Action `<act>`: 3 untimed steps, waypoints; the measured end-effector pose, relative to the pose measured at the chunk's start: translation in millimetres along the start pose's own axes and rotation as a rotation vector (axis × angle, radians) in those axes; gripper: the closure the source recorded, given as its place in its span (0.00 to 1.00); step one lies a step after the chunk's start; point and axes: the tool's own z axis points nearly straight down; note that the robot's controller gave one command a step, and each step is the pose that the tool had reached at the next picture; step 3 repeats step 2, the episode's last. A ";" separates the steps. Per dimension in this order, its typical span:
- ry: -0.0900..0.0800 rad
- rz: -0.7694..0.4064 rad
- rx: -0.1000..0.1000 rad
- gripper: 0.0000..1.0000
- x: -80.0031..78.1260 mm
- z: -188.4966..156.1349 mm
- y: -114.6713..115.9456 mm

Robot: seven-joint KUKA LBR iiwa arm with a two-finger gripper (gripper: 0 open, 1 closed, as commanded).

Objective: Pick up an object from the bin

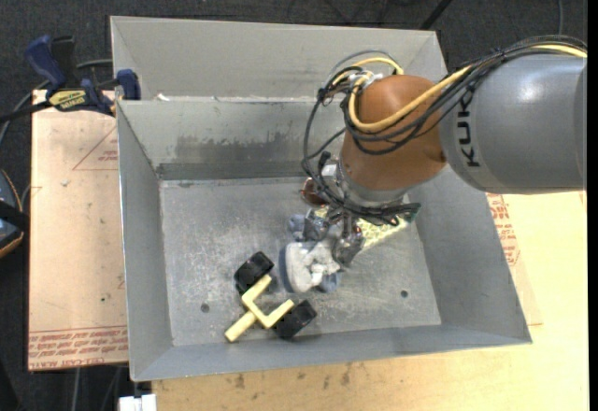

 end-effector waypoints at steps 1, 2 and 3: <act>0.003 0.001 -0.002 1.00 0.4 -13.3 0.2; 0.003 0.002 -0.002 1.00 0.3 -25.4 0.0; 0.003 0.002 -0.002 1.00 0.3 -25.4 0.0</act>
Offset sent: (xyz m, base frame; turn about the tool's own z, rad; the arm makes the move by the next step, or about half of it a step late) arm 0.0002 0.0000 0.0176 0.0000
